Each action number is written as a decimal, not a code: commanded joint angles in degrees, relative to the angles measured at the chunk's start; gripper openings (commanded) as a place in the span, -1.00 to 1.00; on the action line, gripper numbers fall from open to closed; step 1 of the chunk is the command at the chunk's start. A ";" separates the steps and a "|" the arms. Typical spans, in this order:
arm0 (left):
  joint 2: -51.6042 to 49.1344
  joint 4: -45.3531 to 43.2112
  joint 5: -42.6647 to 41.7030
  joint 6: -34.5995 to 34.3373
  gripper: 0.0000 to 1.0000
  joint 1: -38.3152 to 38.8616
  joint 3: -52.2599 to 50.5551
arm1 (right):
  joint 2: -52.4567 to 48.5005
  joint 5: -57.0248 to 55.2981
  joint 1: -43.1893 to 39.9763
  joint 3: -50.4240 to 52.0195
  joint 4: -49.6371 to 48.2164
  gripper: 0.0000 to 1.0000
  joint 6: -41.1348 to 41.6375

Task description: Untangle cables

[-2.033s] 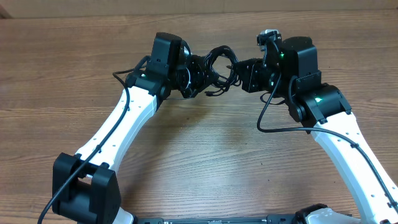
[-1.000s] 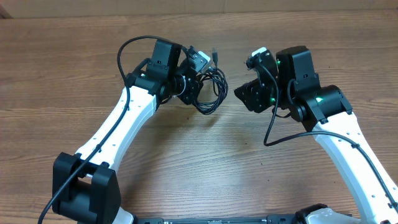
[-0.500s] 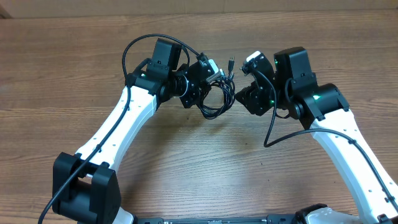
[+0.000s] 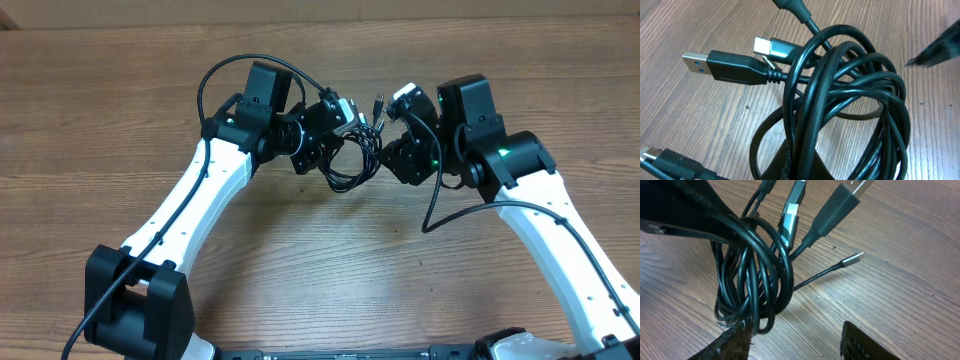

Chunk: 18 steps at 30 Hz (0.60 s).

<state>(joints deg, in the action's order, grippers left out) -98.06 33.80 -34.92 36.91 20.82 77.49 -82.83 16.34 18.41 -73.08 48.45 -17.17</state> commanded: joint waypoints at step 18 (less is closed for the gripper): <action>-0.20 -3.72 11.37 -27.10 -0.92 -0.66 0.66 | -1.42 4.92 -0.04 -0.26 -0.61 0.11 13.46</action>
<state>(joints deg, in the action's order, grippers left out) -98.06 30.92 -25.82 21.17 20.62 77.49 -84.18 20.60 18.41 -73.08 48.05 -8.67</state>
